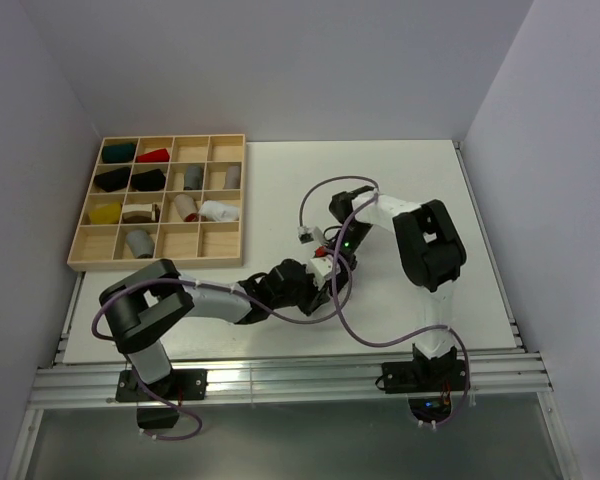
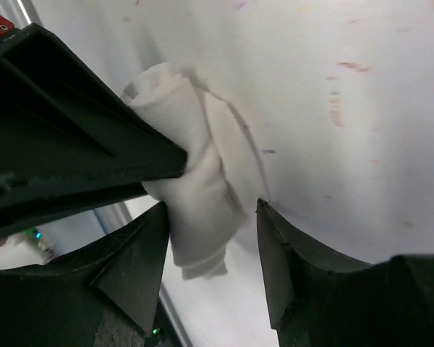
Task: Roll the socks
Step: Roll the sock at the center of the board.
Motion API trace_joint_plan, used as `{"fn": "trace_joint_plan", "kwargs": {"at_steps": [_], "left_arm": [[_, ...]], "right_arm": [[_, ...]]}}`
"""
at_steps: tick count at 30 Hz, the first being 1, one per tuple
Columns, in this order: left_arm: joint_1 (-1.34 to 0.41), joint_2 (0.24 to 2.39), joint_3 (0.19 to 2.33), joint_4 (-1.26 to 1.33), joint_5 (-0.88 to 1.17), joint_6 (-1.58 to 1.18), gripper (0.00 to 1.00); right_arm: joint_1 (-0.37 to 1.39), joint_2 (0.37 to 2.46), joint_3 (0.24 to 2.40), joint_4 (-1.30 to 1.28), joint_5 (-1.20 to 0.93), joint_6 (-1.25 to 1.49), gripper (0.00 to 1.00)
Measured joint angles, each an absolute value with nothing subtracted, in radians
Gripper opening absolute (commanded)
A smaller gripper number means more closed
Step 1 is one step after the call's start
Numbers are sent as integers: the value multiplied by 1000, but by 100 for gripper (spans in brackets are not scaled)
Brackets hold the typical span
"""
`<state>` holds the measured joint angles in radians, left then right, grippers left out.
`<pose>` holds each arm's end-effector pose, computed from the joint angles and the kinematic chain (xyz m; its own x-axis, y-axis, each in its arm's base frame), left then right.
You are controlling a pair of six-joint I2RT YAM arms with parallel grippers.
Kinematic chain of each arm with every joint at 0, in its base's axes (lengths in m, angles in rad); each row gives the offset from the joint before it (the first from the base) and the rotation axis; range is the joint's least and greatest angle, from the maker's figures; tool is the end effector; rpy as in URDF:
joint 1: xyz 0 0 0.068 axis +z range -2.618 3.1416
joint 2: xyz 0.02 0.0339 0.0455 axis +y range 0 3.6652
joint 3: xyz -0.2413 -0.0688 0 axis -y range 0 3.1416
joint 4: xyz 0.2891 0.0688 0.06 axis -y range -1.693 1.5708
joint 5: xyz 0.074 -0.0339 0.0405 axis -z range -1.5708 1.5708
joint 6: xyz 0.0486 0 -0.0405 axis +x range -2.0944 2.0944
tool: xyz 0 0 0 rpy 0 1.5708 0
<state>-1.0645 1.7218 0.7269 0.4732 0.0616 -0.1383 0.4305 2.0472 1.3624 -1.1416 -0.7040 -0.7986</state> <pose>0.1769 -0.3253 0.0812 -0.3633 0.3714 -0.8545 0.8569 0.4933 -0.1499 0.3181 0.1807 0.0841 -0.4921 -0.8269 -0.2722 -0.7481 0.2417 0.6181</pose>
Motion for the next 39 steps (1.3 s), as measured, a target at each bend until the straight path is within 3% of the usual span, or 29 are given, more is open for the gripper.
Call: {"fn": "trace_joint_plan", "kwargs": {"at_steps": [11, 21, 28, 39], "left_arm": [[-987, 1744, 712, 538, 166, -231, 0], [-912, 1802, 778, 510, 340, -288, 0], [-892, 1851, 834, 488, 424, -302, 0], [-872, 1892, 867, 488, 521, -305, 0]], "right_arm": [[282, 1905, 1303, -987, -737, -762, 59], [131, 1592, 1090, -837, -765, -791, 62], [156, 1305, 846, -686, -736, -847, 65], [349, 1113, 597, -458, -585, -880, 68]]}}
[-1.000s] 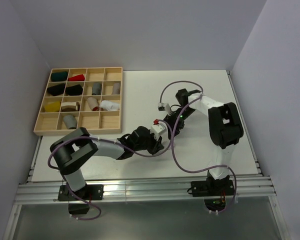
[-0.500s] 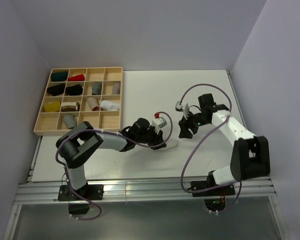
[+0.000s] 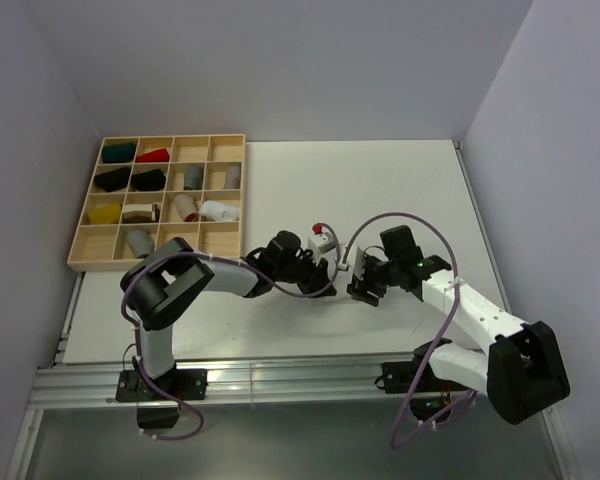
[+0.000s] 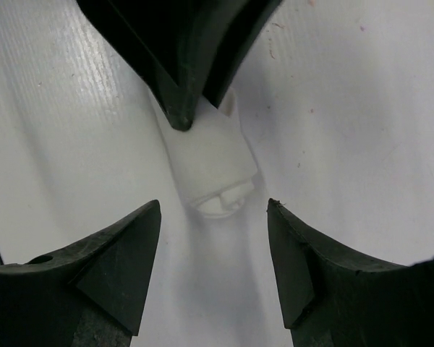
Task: Roll the socks
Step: Roll the sock at the center of the board.
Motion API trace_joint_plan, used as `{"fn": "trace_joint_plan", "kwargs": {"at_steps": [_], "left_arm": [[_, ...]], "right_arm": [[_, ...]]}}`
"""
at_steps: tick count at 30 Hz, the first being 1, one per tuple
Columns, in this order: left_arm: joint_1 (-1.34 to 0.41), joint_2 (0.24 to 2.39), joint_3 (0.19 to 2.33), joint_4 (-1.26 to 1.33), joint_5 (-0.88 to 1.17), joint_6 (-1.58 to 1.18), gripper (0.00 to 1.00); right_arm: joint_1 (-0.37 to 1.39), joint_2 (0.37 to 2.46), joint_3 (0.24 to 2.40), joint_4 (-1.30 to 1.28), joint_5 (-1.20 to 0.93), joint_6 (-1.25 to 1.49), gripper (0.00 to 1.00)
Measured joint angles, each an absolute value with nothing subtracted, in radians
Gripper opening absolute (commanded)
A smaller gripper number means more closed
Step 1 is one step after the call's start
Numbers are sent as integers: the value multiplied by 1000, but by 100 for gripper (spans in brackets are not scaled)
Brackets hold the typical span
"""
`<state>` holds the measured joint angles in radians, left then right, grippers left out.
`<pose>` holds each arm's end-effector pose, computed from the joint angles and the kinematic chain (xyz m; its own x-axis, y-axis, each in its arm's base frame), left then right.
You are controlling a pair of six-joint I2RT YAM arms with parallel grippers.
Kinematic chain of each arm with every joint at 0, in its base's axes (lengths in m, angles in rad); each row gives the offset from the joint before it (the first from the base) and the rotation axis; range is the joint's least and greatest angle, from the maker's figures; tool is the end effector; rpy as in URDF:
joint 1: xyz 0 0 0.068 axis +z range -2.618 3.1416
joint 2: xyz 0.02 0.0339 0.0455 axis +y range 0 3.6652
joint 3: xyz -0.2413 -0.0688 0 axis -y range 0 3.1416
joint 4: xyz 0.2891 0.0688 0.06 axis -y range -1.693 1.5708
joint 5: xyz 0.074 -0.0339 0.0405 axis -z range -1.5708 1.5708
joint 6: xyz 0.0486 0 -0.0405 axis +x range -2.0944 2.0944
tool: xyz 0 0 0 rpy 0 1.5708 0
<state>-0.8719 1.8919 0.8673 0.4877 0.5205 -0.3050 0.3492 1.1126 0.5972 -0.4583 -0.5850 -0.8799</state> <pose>0.2372 -0.3198 0.0672 -0.5959 0.3041 -0.7433 0.7970 0.3379 -0.5007 0.2340 0.1138 0.1449 -0.0505 -0.7022 -0.7102 -0.9665 0.2135 -0.1423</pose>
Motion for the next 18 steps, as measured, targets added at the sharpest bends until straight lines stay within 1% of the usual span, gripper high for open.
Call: {"fn": "trace_joint_plan", "kwargs": {"at_steps": [7, 12, 18], "left_arm": [[-864, 1910, 882, 488, 570, -306, 0], [-857, 1918, 889, 485, 598, -305, 0], [-853, 1931, 900, 483, 632, -306, 0]], "right_arm": [[470, 1103, 533, -359, -482, -880, 68], [508, 1140, 533, -318, -434, -881, 68], [539, 1195, 533, -305, -396, -881, 66]]}}
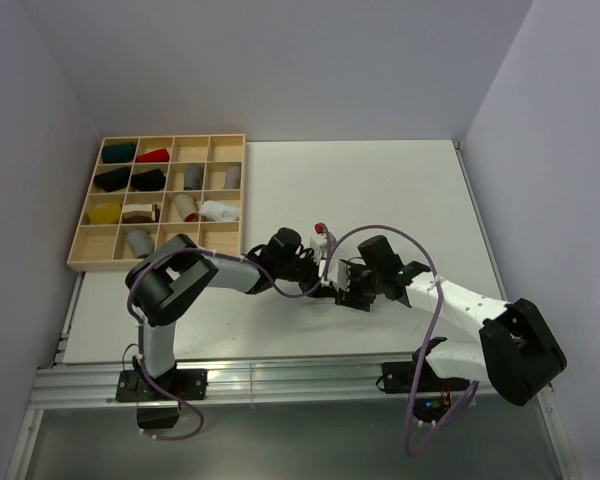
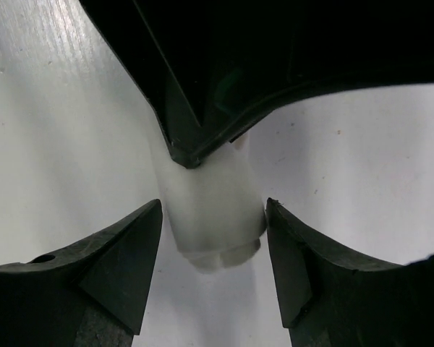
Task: Roll the socks
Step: Roll the sock at the center of the board.
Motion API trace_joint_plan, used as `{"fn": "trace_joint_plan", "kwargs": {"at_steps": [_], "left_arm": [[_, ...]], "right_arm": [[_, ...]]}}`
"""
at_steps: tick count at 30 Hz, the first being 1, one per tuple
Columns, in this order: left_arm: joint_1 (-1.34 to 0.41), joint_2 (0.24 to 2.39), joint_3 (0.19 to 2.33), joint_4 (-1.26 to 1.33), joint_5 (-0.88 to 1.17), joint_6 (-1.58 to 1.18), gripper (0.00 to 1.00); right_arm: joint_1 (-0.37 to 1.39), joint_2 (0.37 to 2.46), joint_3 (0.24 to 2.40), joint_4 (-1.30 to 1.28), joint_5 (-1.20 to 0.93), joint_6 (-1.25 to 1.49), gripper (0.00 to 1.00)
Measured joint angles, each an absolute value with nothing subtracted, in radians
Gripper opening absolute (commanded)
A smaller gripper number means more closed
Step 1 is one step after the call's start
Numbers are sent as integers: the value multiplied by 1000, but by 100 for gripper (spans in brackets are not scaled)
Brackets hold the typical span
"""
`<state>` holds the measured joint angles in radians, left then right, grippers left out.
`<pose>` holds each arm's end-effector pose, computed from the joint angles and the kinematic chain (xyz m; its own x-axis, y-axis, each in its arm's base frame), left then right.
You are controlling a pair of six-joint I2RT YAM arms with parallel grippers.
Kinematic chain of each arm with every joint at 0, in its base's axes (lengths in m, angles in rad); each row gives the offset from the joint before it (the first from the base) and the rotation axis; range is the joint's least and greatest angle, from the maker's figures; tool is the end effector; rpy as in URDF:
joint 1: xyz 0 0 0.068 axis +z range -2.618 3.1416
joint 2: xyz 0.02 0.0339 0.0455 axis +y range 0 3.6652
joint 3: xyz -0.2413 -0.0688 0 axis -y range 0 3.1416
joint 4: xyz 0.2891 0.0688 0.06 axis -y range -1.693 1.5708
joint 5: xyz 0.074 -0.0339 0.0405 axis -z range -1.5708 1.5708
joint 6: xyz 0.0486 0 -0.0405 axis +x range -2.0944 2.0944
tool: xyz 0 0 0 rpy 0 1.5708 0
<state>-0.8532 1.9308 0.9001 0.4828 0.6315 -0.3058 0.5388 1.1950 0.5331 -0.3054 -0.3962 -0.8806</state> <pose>0.2426 -0.3216 0.0633 -0.6095 0.3287 -0.7214 0.7928 0.2622 -0.5502 0.2168 0.1515 0.1098 0.0600 -0.7929 -0.6064 -0.9660 0.1068 -0.2353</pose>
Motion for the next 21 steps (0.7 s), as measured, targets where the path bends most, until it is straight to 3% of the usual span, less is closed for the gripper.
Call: {"fn": "trace_joint_plan", "kwargs": {"at_steps": [9, 12, 16, 20, 21], "left_arm": [[-840, 1949, 915, 474, 678, -324, 0], [-832, 1959, 922, 475, 699, -337, 0], [-823, 1975, 937, 468, 729, -352, 0], [-815, 1984, 947, 461, 746, -367, 2], [-813, 1984, 943, 467, 746, -377, 7]], "right_arm": [[565, 1269, 548, -299, -363, -881, 53], [565, 1287, 558, -300, -362, -877, 44], [565, 1310, 570, -311, -363, -872, 24], [565, 1325, 587, -328, -362, -861, 15], [565, 1328, 591, -332, -362, -861, 14]]}}
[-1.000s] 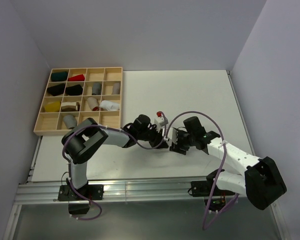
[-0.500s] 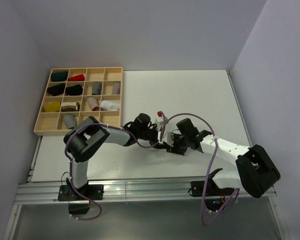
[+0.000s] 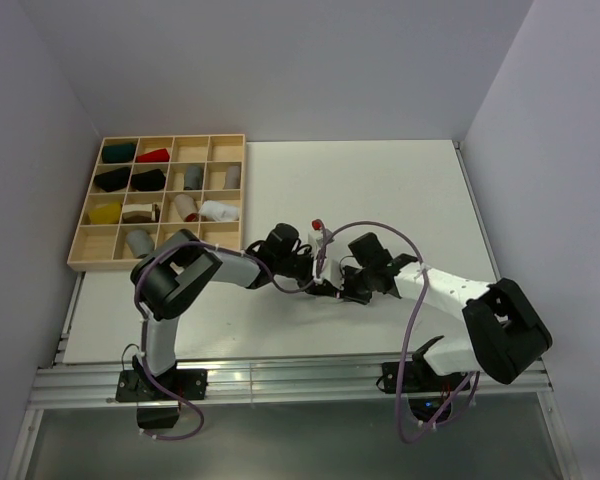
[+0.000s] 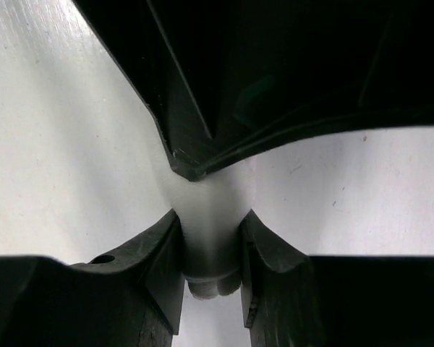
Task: Roll the socks
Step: Roll the sock at the center of the board.
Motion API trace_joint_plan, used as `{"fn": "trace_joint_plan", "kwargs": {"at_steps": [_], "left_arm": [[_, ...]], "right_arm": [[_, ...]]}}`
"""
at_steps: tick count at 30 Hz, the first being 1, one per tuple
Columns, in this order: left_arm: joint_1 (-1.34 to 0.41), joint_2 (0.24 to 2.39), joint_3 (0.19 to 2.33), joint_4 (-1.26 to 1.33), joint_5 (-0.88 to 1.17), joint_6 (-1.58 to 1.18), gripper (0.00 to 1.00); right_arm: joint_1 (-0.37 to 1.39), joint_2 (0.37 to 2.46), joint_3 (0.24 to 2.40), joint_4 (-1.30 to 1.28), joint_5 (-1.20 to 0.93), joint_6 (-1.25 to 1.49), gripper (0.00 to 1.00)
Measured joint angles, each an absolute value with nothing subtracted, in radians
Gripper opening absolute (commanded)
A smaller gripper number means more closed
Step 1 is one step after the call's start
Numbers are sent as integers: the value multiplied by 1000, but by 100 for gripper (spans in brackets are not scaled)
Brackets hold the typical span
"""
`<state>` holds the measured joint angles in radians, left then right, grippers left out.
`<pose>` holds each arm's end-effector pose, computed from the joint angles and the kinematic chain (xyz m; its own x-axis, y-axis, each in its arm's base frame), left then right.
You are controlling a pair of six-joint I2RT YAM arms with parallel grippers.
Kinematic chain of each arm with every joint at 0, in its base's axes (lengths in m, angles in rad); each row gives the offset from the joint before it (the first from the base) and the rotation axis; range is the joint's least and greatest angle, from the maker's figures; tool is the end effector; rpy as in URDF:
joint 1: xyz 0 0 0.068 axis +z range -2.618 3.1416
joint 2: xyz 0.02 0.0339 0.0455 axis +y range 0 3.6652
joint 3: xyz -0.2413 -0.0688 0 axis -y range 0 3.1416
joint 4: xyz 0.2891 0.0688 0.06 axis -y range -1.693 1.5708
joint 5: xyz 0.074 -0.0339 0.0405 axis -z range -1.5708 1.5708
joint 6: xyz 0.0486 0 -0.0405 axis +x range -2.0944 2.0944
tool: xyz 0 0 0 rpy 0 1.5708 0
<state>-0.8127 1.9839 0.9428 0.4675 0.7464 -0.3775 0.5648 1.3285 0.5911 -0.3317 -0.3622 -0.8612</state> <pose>0.2558 -0.3181 0.0558 -0.6879 0.3329 -0.6450 0.7225 0.2295 -0.6521 0.2221 0.1611 0.0931 0.0064 -0.8358 -0.5490 -0.9817 0.0992 -0.1624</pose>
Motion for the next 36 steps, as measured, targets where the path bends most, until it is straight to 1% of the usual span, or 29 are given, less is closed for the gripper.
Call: {"fn": "trace_joint_plan", "kwargs": {"at_steps": [2, 4, 10, 16, 18, 22, 29, 34, 36], "left_arm": [[-810, 1974, 924, 492, 742, -400, 11], [-807, 1958, 892, 525, 732, -427, 18], [-791, 1911, 825, 558, 700, -495, 28], [-789, 1898, 820, 541, 683, -509, 29], [-789, 1897, 820, 538, 683, -509, 32], [-788, 1896, 820, 535, 682, -506, 32], [-789, 1890, 820, 523, 659, -491, 37], [-789, 1876, 820, 497, 625, -490, 38], [-789, 1872, 819, 496, 617, -490, 40]], "right_arm": [[565, 1336, 598, -336, -364, -861, 13], [568, 1347, 604, -336, -373, -860, 13], [580, 1380, 628, -327, -401, -850, 11], [580, 1394, 638, -326, -411, -849, 3], [580, 1396, 638, -326, -412, -848, 0], [580, 1397, 640, -326, -412, -846, 0], [580, 1397, 640, -325, -409, -846, 0], [580, 1397, 640, -318, -405, -845, 0], [580, 1397, 640, -315, -403, -845, 0]]}}
